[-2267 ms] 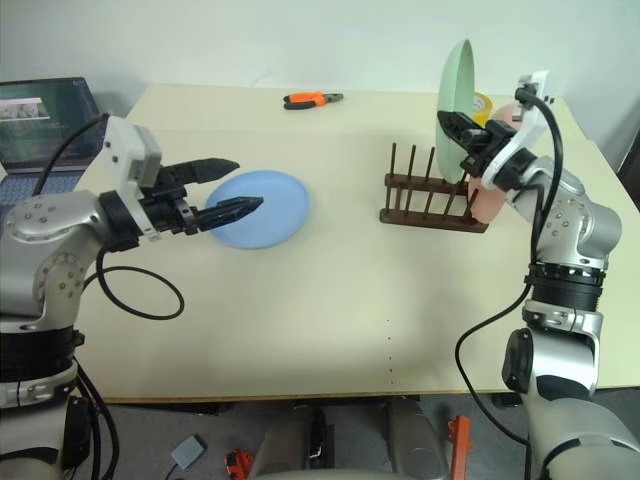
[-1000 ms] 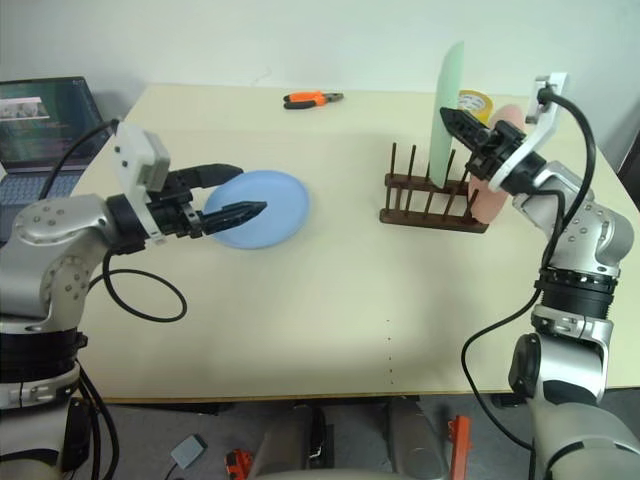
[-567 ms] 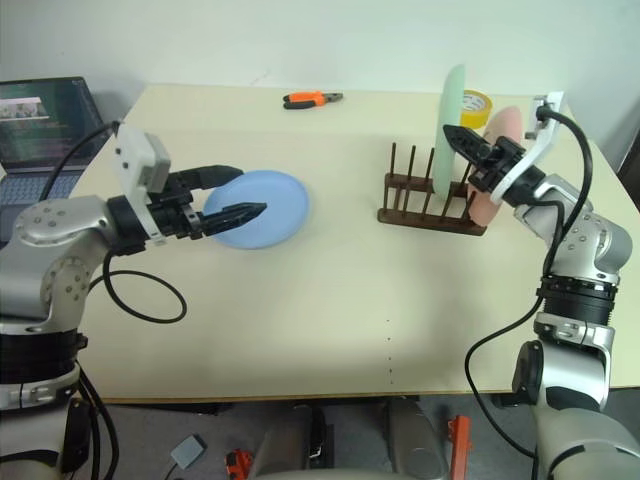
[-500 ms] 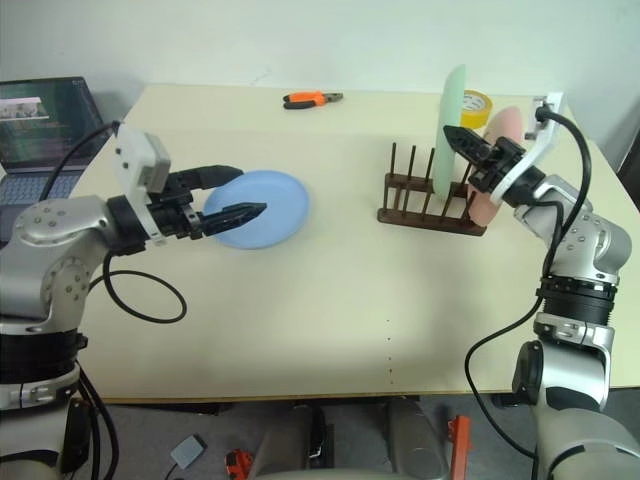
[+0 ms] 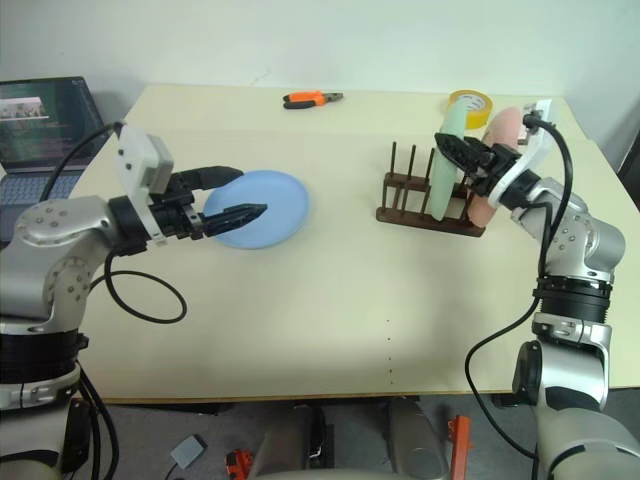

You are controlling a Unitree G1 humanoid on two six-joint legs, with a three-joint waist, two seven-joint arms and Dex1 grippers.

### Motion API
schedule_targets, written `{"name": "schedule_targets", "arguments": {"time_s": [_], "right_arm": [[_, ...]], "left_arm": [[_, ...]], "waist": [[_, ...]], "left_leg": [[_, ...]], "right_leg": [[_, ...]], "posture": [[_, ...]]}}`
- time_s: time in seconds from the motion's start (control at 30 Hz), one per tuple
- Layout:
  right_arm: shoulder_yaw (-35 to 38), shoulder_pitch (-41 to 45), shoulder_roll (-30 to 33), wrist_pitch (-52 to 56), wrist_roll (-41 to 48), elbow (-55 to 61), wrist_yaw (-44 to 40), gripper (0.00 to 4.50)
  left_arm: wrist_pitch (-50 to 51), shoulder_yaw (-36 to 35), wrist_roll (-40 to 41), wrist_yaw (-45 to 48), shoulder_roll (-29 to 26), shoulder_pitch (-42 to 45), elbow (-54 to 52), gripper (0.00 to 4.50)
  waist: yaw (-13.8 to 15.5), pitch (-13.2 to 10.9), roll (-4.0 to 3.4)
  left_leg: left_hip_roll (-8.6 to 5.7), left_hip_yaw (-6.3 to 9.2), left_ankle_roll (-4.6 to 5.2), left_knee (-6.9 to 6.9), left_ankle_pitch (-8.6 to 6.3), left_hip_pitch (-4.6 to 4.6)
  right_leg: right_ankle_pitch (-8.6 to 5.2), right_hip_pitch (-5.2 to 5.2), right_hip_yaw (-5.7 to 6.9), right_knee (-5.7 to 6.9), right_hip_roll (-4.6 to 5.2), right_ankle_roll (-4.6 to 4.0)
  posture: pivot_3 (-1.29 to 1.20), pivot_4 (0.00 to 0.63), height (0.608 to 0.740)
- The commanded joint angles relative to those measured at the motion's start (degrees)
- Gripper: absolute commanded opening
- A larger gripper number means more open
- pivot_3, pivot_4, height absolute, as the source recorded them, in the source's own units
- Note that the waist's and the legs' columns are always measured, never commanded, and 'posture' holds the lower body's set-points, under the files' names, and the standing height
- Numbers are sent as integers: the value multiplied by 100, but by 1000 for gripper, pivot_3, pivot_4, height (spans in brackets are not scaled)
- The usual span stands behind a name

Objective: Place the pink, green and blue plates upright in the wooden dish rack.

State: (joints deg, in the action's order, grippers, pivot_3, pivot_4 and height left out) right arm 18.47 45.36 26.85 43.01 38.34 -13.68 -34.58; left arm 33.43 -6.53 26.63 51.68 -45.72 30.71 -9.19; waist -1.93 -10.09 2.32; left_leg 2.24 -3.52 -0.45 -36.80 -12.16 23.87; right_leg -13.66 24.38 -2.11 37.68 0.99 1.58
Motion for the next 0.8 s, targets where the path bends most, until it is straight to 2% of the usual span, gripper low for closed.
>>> {"name": "schedule_targets", "arguments": {"time_s": [0.03, 0.37, 0.6, 0.7, 0.8], "right_arm": [[-2, 156, 156, -181, -66, 251, -17, 4463], [-279, 271, 475, -547, -475, 554, -108, 4463], [-665, 286, 1075, -991, -1055, 774, -427, 4463], [-654, 396, 1386, -985, -1035, 1015, -664, 4463], [-853, 380, 1499, -707, -764, 1740, -1001, 4463]], "left_arm": [[-37, -65, -17, -45, -43, 79, -136, 3616], [-113, -103, -88, -26, -80, 95, 2, 3616], [-51, -343, -193, -183, -215, 142, 309, 3616], [-113, -511, -419, -431, -431, 309, 897, 3616], [-311, -540, -865, -881, -610, 581, 1828, 3616]], "waist": [[1, 0, 0], [1, 0, -1], [2, -2, -3], [-1, -4, -5], [-10, -6, -9]], "left_leg": [[0, 0, 0, 0, 0, 0], [0, 0, 0, 0, 0, 0], [0, -1, 0, 1, 0, 0], [1, -1, 0, 2, 0, 0], [8, -3, 0, 4, 0, -1]], "right_leg": [[0, 0, 0, 0, 0, 0], [-1, 0, 0, -1, 0, 1], [-2, 1, 0, -3, 1, 0], [-2, 2, 1, -3, 0, 0], [-3, 5, 1, -2, -1, 0]], "posture": [[0, 150, 740], [0, 150, 740], [0, 150, 740], [0, 150, 740], [0, 150, 740]]}}
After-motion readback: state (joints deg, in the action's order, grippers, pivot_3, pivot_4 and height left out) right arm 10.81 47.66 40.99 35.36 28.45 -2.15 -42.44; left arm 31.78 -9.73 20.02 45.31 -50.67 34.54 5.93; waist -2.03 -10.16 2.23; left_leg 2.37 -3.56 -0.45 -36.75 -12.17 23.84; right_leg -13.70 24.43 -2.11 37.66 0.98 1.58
